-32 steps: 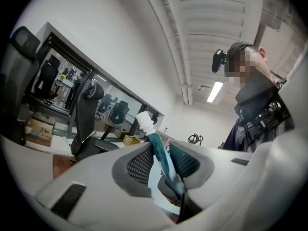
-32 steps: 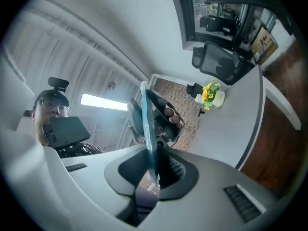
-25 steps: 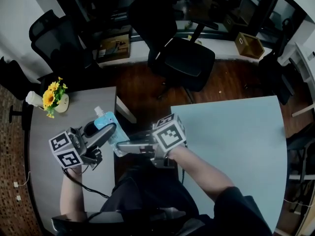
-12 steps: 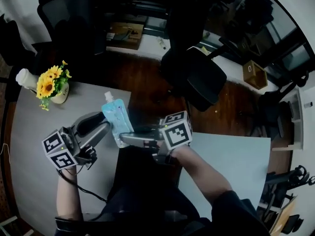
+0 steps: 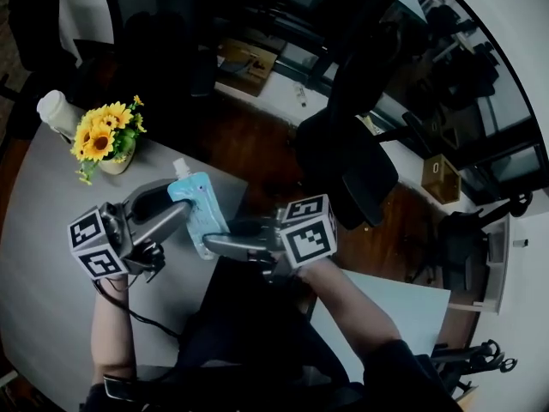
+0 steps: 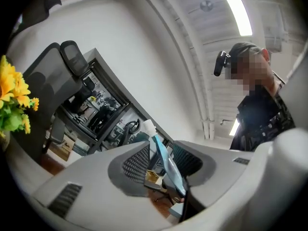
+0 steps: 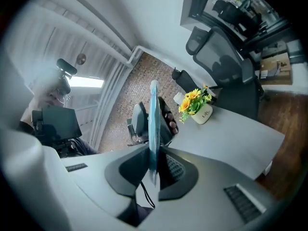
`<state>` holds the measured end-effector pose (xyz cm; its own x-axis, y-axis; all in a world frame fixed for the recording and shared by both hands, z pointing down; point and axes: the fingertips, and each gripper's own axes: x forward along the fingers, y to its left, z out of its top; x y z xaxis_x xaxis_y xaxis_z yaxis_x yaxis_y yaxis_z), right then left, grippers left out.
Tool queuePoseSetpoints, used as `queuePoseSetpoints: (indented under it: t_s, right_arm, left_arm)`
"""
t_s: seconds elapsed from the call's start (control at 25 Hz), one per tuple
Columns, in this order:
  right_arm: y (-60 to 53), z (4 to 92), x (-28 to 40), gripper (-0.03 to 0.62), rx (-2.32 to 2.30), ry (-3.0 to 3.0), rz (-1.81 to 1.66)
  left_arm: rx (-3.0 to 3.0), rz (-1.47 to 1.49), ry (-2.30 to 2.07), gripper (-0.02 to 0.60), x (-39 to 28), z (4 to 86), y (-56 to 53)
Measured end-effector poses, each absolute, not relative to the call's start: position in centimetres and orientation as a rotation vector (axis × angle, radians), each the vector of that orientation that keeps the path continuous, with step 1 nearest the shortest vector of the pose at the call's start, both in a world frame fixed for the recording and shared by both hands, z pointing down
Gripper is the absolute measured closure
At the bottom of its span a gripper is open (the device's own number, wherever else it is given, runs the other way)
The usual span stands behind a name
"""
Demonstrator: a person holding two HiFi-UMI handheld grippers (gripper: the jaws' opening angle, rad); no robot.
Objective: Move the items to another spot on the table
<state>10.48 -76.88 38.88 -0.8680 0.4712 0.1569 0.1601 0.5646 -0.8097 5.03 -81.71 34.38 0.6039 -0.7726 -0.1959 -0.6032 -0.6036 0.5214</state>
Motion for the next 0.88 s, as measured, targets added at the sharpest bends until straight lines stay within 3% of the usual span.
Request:
queuePoseSetpoints:
  t_s: [0.24,0.4,0.88]
  right_arm:
    - [-78.8,38.6,9.5,0.576,-0.601,-2.421,1.216]
    - [-80.5,38.7,8.9,0.574,-0.694,-2.378,1.301]
    - [-87.0,38.6,9.7,0.572,-0.943,-2.261,1.404]
  left_arm:
    - [2.419,-0.533,-1.168,0.41,4.3,34.5,-83.9]
    - [2.37,-0.416,-1.263,0.473,4.0,34.7,-85.5]
    - [2.351,-0.184,-1.482,0.494,5.4,33.0,-91.3]
